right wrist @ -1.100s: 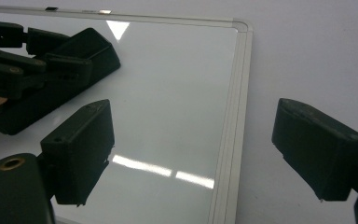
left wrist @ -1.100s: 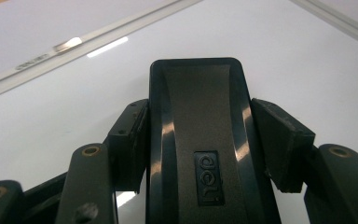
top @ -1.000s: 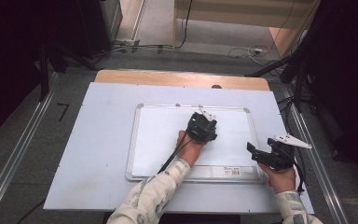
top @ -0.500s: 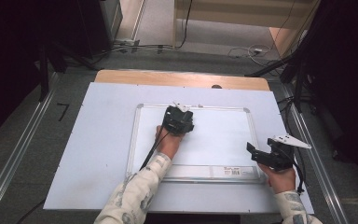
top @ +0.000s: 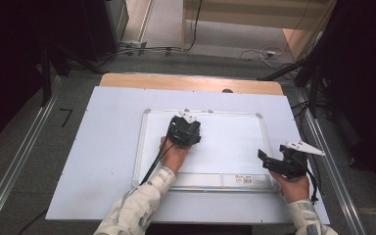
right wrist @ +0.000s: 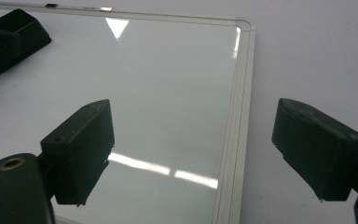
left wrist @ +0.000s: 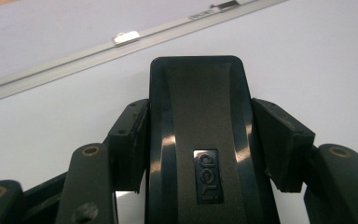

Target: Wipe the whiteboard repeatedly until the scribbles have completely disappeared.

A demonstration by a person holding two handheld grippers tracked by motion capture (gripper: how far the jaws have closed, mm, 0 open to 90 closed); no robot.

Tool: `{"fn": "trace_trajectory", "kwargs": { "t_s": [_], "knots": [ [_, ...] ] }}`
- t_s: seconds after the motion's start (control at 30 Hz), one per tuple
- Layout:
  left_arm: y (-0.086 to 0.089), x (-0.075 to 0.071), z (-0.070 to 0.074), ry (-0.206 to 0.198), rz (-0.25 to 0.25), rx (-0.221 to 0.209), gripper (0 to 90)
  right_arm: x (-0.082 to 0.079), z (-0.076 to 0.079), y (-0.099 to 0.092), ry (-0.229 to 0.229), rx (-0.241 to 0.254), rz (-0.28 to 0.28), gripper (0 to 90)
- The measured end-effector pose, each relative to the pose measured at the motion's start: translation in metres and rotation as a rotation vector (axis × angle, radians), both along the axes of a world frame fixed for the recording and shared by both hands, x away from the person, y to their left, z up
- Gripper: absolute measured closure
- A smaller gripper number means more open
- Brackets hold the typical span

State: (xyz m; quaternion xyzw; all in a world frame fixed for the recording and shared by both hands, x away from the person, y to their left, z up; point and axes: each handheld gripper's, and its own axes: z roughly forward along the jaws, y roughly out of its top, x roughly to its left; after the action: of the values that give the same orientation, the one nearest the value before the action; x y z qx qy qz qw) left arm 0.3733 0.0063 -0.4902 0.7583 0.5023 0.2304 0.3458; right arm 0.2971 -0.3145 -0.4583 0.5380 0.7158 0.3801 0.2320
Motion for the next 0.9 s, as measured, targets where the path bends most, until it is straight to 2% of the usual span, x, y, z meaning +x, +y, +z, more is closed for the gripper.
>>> {"fn": "trace_trajectory", "kwargs": {
  "t_s": [0.2,0.37,0.67,0.9],
  "knots": [
    [-0.027,-0.013,0.0,0.003,-0.078,0.001,41.4,0.001,0.0,0.002,-0.001,-0.001,0.005,11.6],
    [-0.034,-0.017,0.001,0.023,-0.115,-0.032,41.2,0.002,0.0,0.001,0.002,0.001,0.005,11.6],
    [-0.034,-0.018,0.002,0.041,-0.122,-0.05,41.1,0.002,-0.001,0.002,0.004,-0.002,0.004,11.5],
    [-0.033,-0.021,0.002,0.037,-0.117,-0.052,41.0,0.003,-0.001,0.002,0.004,-0.002,0.005,11.6]
  ]
}}
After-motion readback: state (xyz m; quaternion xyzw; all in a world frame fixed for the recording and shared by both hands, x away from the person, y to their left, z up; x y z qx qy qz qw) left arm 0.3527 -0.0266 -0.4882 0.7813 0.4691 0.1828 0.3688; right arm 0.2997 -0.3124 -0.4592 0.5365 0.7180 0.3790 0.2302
